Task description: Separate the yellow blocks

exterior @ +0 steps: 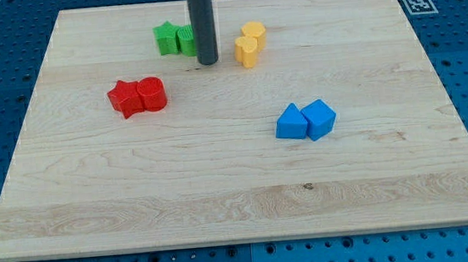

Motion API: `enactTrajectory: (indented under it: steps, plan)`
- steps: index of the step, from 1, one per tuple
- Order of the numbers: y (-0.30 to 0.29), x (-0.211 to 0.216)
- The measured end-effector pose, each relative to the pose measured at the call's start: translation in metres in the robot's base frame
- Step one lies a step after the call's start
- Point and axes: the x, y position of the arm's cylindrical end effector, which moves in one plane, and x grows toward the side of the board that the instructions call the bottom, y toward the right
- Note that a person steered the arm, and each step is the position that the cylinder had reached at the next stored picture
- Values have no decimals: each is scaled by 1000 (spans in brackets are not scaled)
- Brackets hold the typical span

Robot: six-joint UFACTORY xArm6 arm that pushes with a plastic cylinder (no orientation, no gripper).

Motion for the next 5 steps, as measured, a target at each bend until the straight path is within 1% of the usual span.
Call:
enactTrajectory:
  steps: [1,3,4,5]
  plan:
    - [24,-3]
    - [25,-29]
    - [48,-29]
    - [59,-29]
